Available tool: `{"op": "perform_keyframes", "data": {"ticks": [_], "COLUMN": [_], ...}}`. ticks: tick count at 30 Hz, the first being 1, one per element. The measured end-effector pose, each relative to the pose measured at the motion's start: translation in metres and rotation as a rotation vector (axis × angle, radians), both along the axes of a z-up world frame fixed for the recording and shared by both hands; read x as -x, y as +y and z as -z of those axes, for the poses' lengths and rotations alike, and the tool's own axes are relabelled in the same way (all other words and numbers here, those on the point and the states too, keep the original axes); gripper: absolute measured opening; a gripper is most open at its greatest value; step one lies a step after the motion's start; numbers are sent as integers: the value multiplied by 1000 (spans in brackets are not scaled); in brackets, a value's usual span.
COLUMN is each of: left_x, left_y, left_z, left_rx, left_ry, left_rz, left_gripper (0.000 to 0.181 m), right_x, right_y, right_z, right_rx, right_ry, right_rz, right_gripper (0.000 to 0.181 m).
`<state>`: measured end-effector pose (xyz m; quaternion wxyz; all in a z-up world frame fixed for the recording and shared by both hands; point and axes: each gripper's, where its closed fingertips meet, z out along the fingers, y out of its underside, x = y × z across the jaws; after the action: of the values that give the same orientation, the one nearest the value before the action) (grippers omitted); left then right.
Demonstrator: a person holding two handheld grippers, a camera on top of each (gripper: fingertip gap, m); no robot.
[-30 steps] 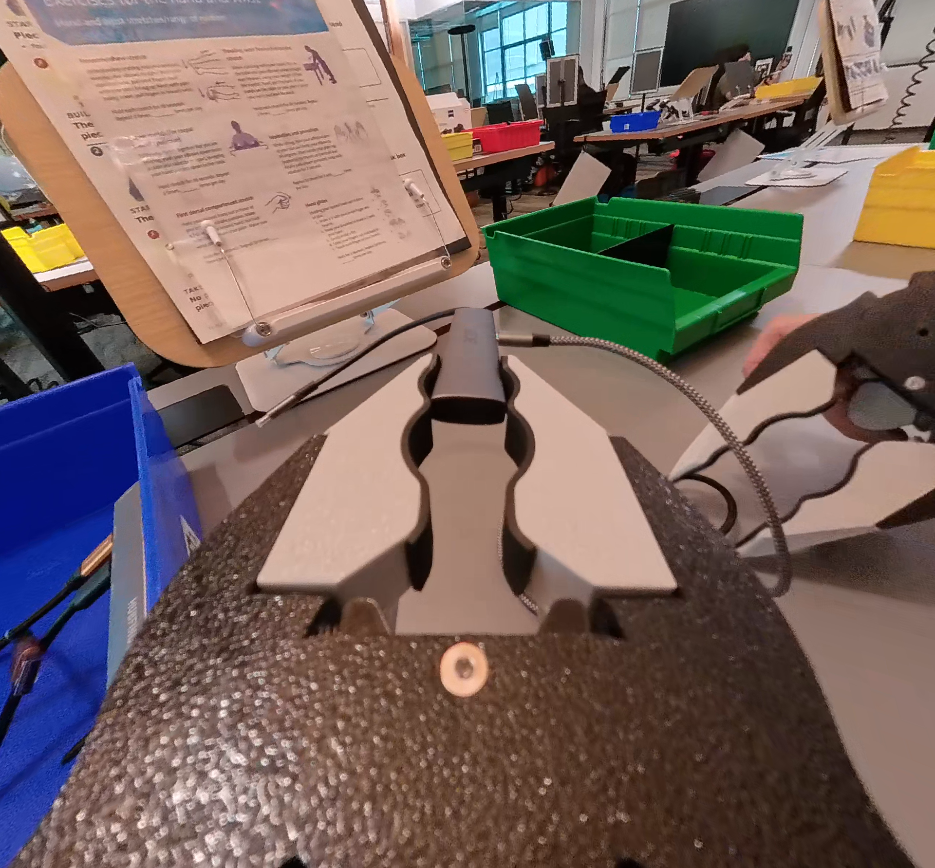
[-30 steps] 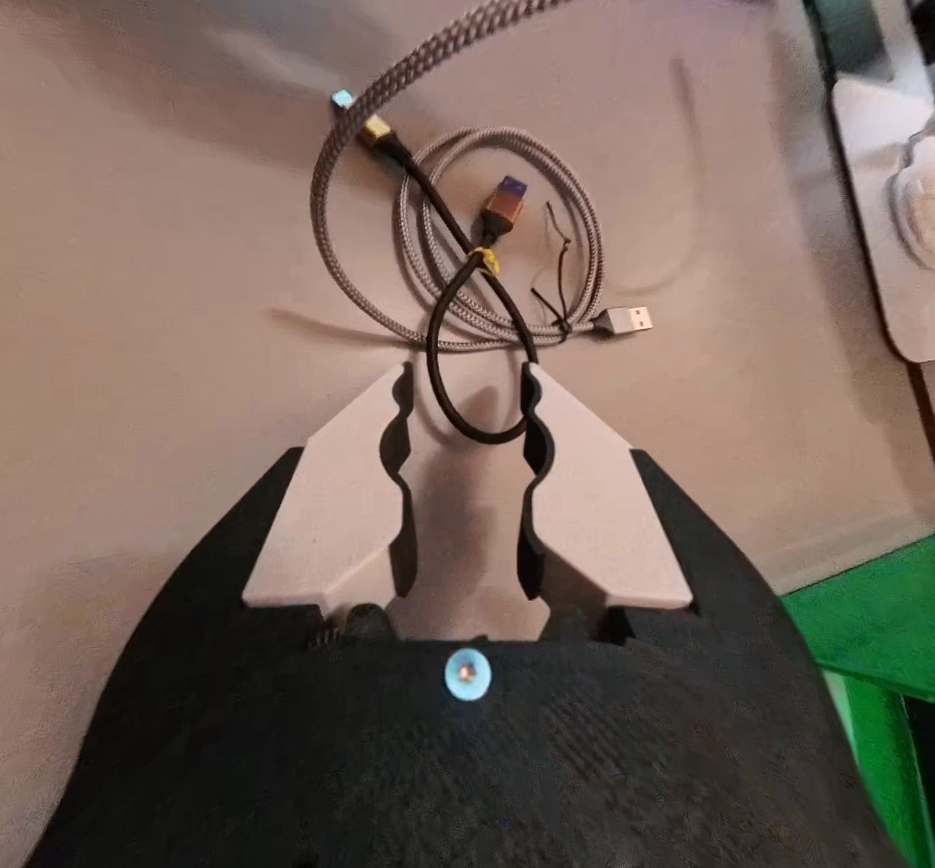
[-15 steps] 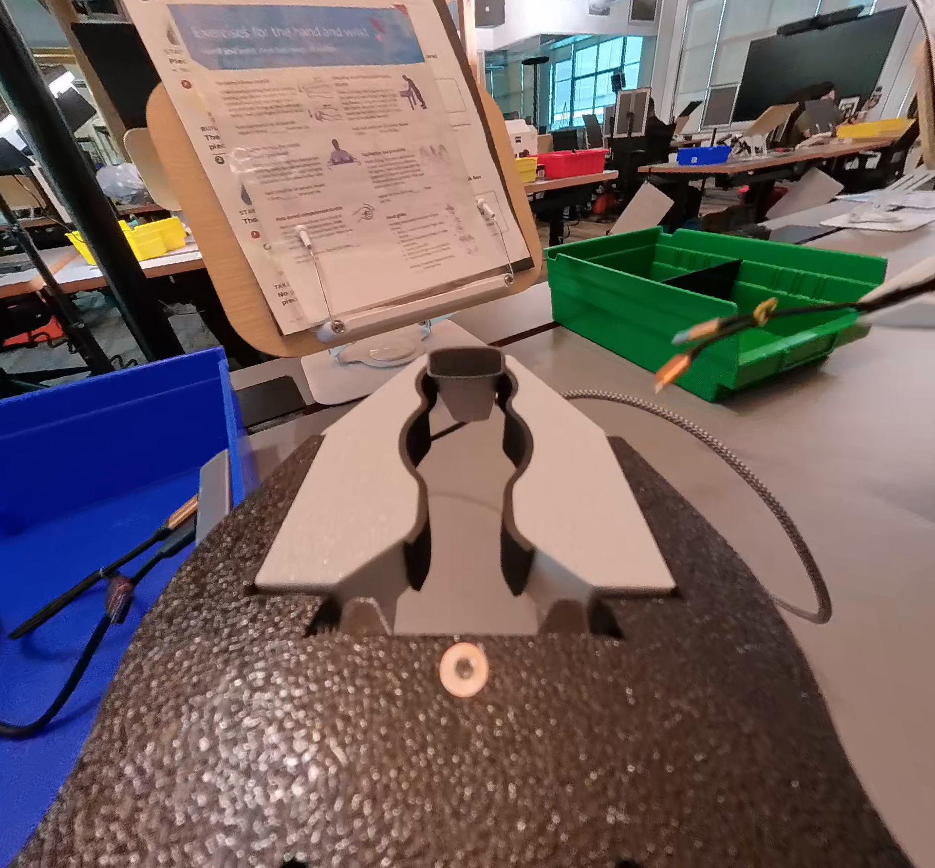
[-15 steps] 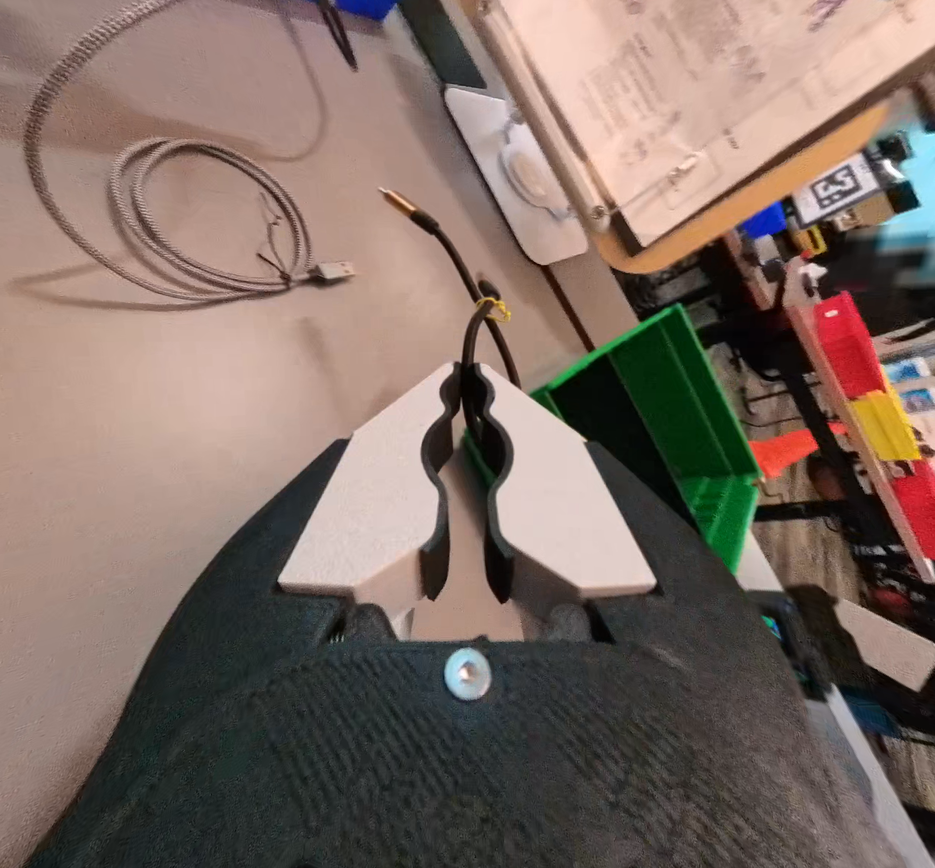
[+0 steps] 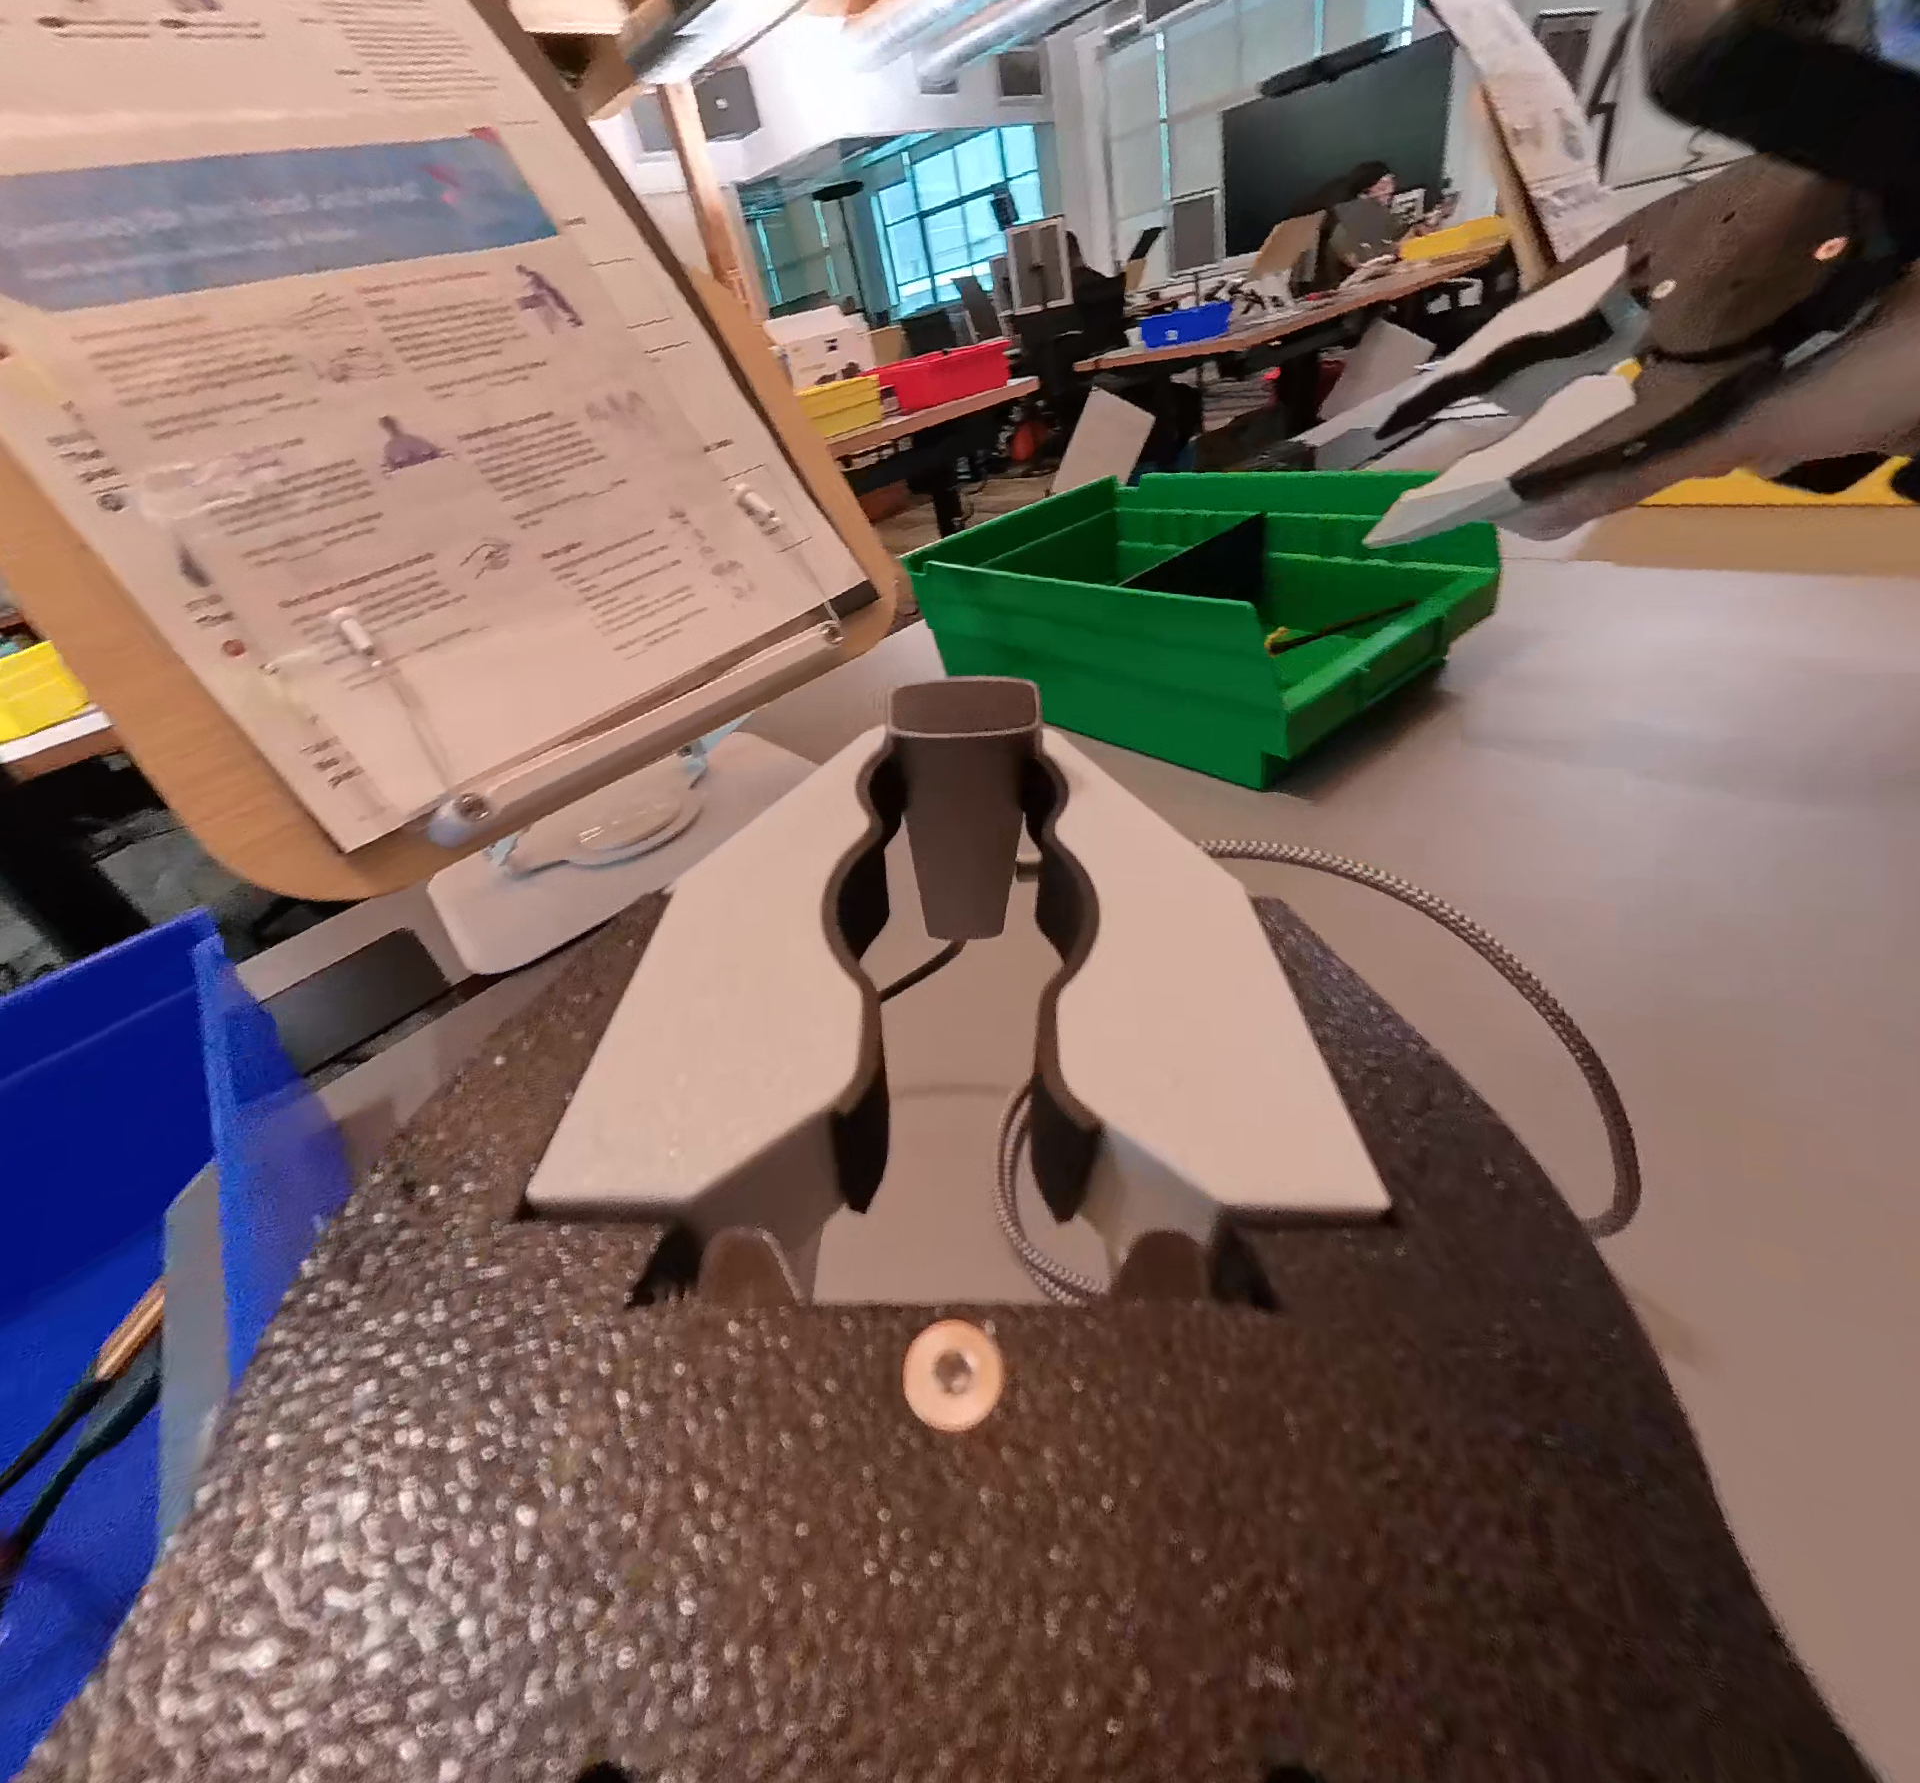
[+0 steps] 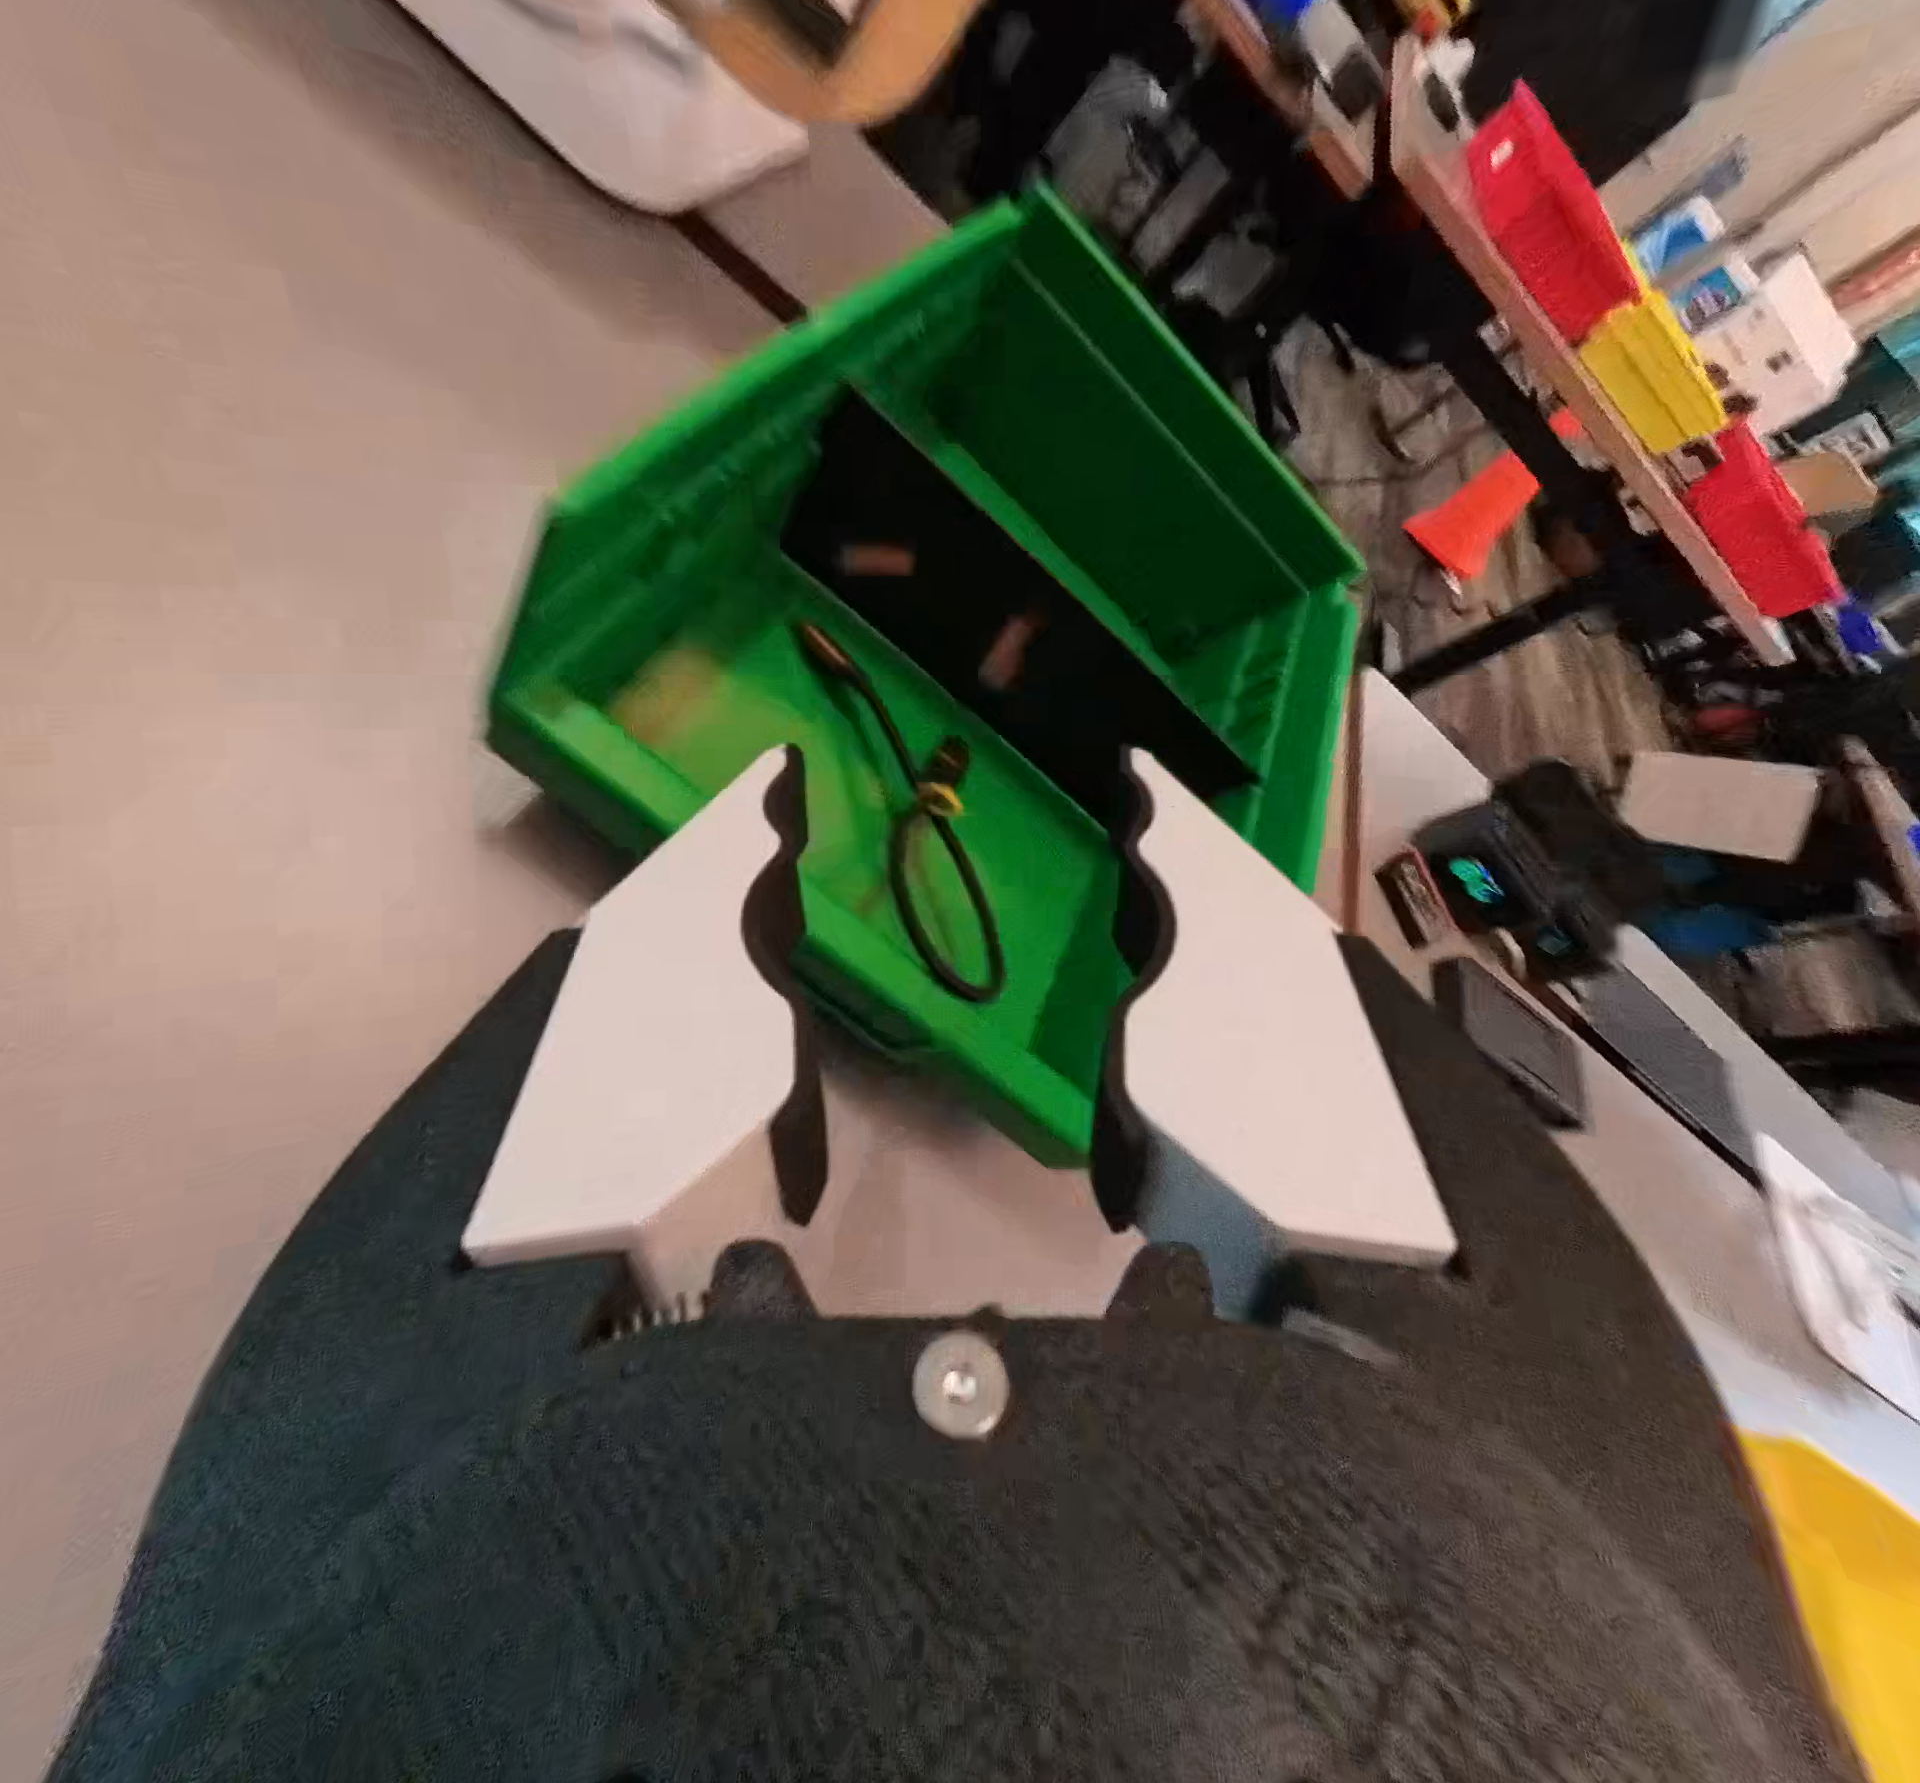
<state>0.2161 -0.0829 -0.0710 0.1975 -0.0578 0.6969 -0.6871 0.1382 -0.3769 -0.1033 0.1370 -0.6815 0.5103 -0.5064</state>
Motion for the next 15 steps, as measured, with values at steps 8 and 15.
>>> {"op": "perform_keyframes", "data": {"ticks": [8,15], "left_x": [37,77], "left_y": [-11,-3], "left_z": [-11,-39], "left_rx": [52,191], "left_ry": [-37,-162], "left_rz": [192,388], "left_gripper": [21,21], "right_x": [-14,-16], "right_y": [216,262], "right_z": [-15,-6], "right_rx": [-1149,-1861], "right_ry": [-152,-77], "right_rz": [-586,-751], "right_gripper": [65,60]}}
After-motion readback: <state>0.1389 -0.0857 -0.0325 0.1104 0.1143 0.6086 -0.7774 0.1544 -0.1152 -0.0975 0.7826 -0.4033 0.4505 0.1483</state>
